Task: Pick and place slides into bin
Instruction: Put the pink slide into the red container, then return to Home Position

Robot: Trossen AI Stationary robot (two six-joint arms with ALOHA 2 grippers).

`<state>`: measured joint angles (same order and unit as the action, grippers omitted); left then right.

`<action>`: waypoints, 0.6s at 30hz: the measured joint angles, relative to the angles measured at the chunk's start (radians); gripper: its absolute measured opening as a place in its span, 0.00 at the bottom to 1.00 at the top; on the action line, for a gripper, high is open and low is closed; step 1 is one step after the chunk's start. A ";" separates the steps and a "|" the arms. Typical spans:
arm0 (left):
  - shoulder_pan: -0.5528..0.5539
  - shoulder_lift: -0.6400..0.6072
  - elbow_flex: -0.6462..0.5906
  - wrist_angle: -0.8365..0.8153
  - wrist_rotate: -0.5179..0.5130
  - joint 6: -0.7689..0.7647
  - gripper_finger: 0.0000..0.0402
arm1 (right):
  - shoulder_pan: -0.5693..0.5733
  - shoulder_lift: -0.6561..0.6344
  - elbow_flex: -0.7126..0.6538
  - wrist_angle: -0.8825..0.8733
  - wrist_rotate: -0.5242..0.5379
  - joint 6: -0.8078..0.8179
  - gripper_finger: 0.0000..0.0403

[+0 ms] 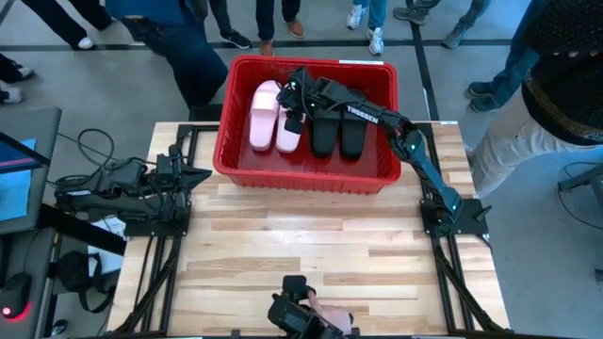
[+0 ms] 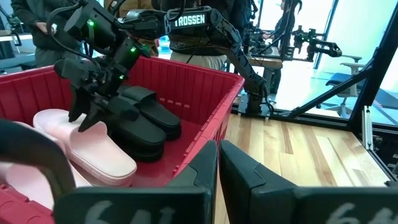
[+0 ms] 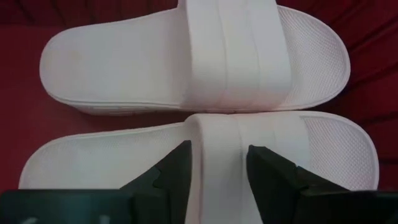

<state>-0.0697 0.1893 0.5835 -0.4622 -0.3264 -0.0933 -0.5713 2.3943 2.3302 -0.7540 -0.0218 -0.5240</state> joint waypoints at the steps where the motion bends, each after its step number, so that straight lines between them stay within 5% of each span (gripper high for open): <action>1: 0.000 0.000 0.000 0.000 0.000 0.000 0.01 | 0.001 0.000 0.000 0.001 0.001 0.000 0.37; 9: 0.000 0.000 0.000 0.000 0.000 0.000 0.01 | 0.009 -0.001 0.005 0.001 0.023 0.006 0.52; 18: 0.000 0.000 0.000 0.000 -0.001 0.000 0.01 | 0.022 -0.050 0.026 -0.021 0.023 -0.004 0.52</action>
<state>-0.0700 0.1890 0.5838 -0.4622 -0.3271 -0.0933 -0.5495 2.3446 2.3562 -0.7747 0.0007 -0.5284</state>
